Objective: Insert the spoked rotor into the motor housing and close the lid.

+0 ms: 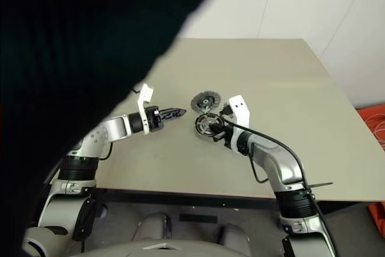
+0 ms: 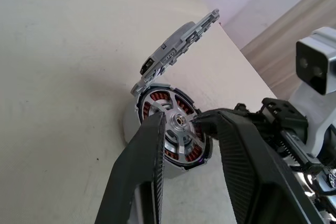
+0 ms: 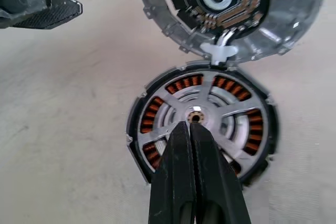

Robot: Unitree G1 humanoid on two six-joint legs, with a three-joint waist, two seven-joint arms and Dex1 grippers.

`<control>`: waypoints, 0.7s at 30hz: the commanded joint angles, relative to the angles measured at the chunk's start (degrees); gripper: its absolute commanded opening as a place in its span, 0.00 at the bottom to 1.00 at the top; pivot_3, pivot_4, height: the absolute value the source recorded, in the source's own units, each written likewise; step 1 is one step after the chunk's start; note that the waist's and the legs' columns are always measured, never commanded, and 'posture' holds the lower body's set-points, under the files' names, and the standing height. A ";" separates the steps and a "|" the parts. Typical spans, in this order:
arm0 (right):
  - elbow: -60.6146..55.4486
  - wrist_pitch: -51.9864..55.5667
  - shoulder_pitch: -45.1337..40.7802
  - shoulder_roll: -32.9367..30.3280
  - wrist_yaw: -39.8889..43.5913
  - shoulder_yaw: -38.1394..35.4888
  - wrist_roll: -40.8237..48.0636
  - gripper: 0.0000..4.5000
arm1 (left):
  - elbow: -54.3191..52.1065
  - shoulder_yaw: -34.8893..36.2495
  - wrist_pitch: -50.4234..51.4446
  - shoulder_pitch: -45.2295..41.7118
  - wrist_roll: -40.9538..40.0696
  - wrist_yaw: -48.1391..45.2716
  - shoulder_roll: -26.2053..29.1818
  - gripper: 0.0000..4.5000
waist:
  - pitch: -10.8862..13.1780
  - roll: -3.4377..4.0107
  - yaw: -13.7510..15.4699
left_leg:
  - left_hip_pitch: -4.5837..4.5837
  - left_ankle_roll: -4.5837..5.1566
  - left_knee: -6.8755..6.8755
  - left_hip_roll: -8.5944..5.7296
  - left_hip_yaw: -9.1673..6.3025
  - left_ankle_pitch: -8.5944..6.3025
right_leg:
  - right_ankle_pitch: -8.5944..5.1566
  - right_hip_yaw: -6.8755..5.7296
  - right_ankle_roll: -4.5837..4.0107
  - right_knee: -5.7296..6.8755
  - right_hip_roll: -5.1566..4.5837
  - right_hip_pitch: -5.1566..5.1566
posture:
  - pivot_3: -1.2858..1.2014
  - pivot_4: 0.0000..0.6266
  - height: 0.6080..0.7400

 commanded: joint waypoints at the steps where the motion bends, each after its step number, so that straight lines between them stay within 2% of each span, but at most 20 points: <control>1: -4.90 -1.18 -2.47 -6.18 4.35 0.02 -0.92 0.00 | -1.91 -1.61 -2.79 -0.52 1.47 -1.82 0.96 0.36 | 0.00 0.01 0.04 | 0.00 0.00 -0.01 0.00 0.00 0.00 | 0.00 0.00 0.00 -0.01 0.00 0.00 | 0.52 0.00 1.00; 4: -6.02 -2.89 -3.50 -10.56 7.84 0.27 -1.18 0.00 | -3.65 -3.80 -4.49 -0.71 3.29 -2.66 2.17 0.36 | 0.00 0.00 0.04 | 0.01 0.01 -0.02 0.02 0.00 0.00 | -0.16 0.00 0.27 -0.03 0.02 0.00 | 0.52 0.00 1.00; 7: -7.03 -4.73 -3.51 -13.89 12.79 1.14 -0.67 0.13 | -4.67 -4.93 -5.21 -1.06 4.12 -3.26 3.14 0.37 | 0.01 0.01 0.02 | 0.00 0.02 0.00 0.02 0.01 -0.01 | -0.16 0.00 0.28 -0.02 0.01 -0.01 | 0.52 0.00 1.00; 14: -3.32 -9.50 -4.02 -18.45 19.38 7.23 -5.68 0.62 | -3.54 -4.77 -5.54 -0.68 4.75 -3.63 3.25 0.37 | 0.01 0.01 -0.01 | 0.03 0.09 0.08 0.03 0.03 -0.05 | 0.00 0.00 -0.01 0.02 0.00 0.04 | 0.52 0.00 1.00; 21: 4.38 -15.74 -11.19 -18.57 27.49 14.03 -10.84 0.62 | -4.07 -4.66 -5.20 -0.22 4.78 -3.32 2.71 0.37 | 0.01 0.02 -0.20 | 0.02 0.16 0.16 0.07 0.03 -0.08 | 0.05 -0.01 -0.10 0.10 0.01 0.01 | 0.52 0.00 1.00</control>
